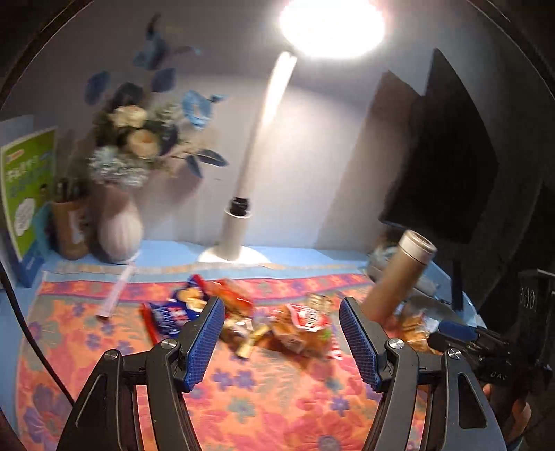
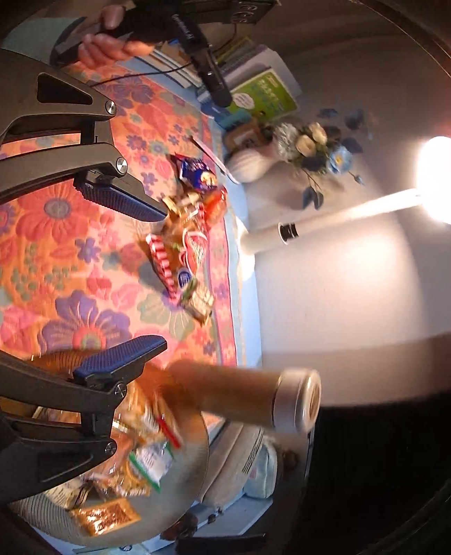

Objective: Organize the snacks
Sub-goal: 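Grasp the red-and-white bread bag with the right gripper while the left gripper grasps the pink stick pack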

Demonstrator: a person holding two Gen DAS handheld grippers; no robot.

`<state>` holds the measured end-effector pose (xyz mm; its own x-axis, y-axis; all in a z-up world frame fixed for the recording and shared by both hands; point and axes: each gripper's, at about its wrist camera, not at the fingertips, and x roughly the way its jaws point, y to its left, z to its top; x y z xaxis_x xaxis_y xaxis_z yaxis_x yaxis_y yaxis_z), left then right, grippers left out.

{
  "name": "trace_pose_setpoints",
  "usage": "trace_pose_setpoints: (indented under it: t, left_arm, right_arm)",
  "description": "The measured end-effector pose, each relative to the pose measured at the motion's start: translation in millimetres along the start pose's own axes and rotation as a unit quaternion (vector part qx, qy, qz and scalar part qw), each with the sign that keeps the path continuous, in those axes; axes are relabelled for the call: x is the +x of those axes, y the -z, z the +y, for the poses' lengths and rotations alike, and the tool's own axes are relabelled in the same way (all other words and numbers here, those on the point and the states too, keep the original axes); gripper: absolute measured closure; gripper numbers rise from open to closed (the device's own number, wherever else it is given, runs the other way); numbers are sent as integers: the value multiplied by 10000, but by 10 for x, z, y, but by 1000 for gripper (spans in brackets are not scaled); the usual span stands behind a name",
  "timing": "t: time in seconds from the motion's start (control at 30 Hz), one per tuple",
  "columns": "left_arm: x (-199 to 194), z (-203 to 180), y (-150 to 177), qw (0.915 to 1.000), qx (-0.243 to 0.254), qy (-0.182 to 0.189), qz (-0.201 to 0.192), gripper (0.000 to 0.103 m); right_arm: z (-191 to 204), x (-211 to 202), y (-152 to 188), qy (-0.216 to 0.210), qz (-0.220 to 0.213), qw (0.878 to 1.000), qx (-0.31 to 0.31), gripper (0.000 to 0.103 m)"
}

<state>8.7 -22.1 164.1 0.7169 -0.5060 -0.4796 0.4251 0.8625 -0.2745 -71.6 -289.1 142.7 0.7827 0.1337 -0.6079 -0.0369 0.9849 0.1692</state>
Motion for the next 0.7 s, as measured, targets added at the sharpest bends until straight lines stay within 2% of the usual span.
trace_pose_setpoints:
  t: [0.23,0.4,0.53,0.67,0.7]
  left_arm:
    - [-250,575,-95,9978,-132,-605,-242,37]
    - [-229,977,-192,9939,-323,-1028,-239,37]
    - [65,1260,-239,9879,-338,-1515,-10,37]
    - [548,1477,-193,9805,-260,-1896,458,37]
    - [682,1529,-171,9778,-241,-1994,590,37]
  right_arm:
    - [474,338,-5,-207,318,9986,-369,35]
    - [640,598,-72,-372,515,9974,-346,35]
    - [677,804,-352,-382,487,9979,-215,35]
    - [631,1041,-539,-15,471,9987,-207,24]
    - [609,1111,-558,118,525,9983,-231,24]
